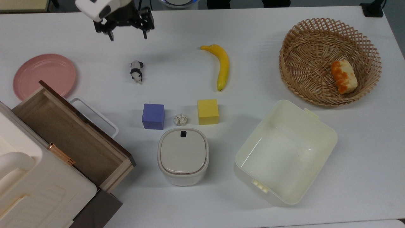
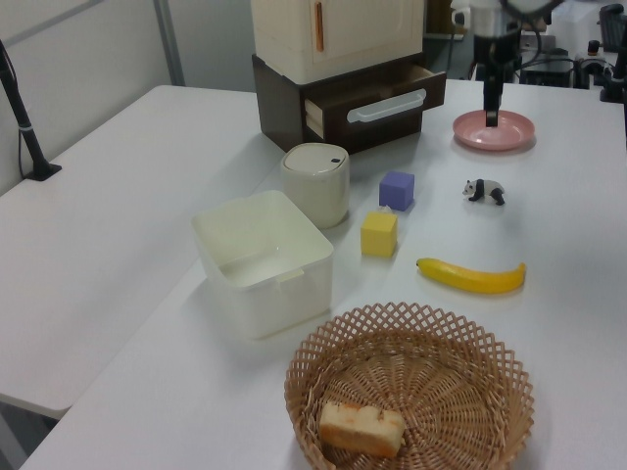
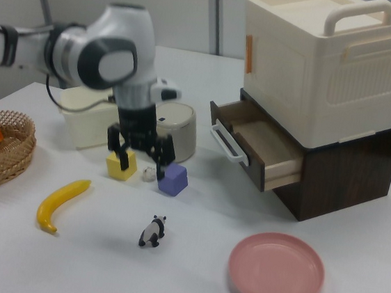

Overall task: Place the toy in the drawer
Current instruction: 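Close the gripper on the black-and-white panda figurine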

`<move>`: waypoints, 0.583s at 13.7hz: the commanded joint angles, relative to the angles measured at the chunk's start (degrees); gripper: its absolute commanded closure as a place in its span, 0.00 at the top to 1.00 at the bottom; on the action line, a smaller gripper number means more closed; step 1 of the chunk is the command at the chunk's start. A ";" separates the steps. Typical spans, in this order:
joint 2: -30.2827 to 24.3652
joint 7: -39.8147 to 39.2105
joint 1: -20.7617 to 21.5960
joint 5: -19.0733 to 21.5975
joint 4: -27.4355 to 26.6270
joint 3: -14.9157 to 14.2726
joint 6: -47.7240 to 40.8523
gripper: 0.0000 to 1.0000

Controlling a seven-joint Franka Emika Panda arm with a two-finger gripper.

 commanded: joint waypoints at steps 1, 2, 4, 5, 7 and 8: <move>-0.96 -1.04 -0.26 -0.96 -11.51 -0.02 12.01 1.00; 0.18 -1.04 -0.26 -1.22 -12.93 -0.02 14.83 1.00; 2.81 -1.04 -0.35 -1.75 -13.65 -0.02 17.66 1.00; 4.74 -0.95 -0.70 -1.92 -13.65 -0.02 19.15 1.00; 7.38 -0.51 -0.79 -1.93 -13.65 -0.02 21.80 0.99; 7.92 -0.51 -0.79 -1.93 -13.65 -0.02 22.42 0.90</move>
